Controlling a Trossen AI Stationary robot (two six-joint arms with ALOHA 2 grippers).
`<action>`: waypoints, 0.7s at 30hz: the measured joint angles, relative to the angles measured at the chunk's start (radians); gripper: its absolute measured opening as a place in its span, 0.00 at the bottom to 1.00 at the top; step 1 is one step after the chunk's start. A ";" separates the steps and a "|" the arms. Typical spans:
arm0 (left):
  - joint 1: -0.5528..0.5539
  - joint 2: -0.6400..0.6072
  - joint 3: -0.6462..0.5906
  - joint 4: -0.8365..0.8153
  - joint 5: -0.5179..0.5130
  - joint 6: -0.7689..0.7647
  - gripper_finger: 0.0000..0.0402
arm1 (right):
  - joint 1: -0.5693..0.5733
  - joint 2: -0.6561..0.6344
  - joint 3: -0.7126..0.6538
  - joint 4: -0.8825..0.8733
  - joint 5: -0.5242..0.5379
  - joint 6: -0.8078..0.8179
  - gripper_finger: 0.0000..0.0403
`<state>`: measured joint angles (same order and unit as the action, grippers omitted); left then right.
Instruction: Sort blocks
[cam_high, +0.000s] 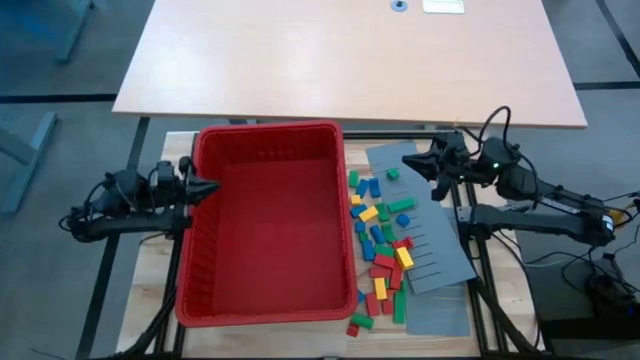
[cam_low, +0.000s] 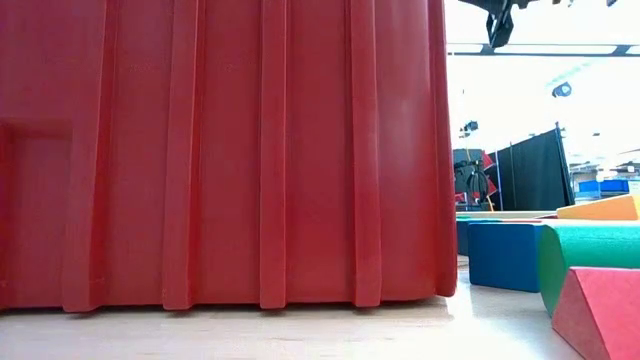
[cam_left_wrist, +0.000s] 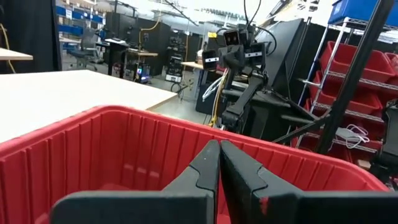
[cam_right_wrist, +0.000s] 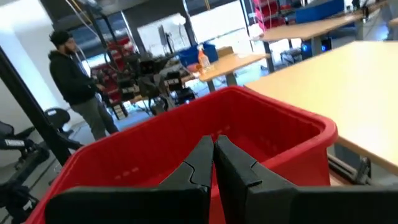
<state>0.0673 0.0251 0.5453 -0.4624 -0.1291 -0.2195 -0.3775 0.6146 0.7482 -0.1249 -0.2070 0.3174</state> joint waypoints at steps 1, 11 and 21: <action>0.000 -0.004 -0.007 0.006 0.003 0.001 0.00 | 0.000 0.000 -0.013 0.023 0.000 0.000 0.00; 0.000 -0.022 -0.129 0.148 0.008 0.006 0.00 | 0.000 -0.119 -0.256 0.238 0.001 0.115 0.00; 0.000 -0.020 -0.273 0.315 0.008 -0.035 0.00 | 0.000 -0.324 -0.388 0.238 0.026 0.116 0.00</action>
<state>0.0673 0.0048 0.2725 -0.1472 -0.1215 -0.2546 -0.3775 0.2909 0.3598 0.1131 -0.1807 0.4332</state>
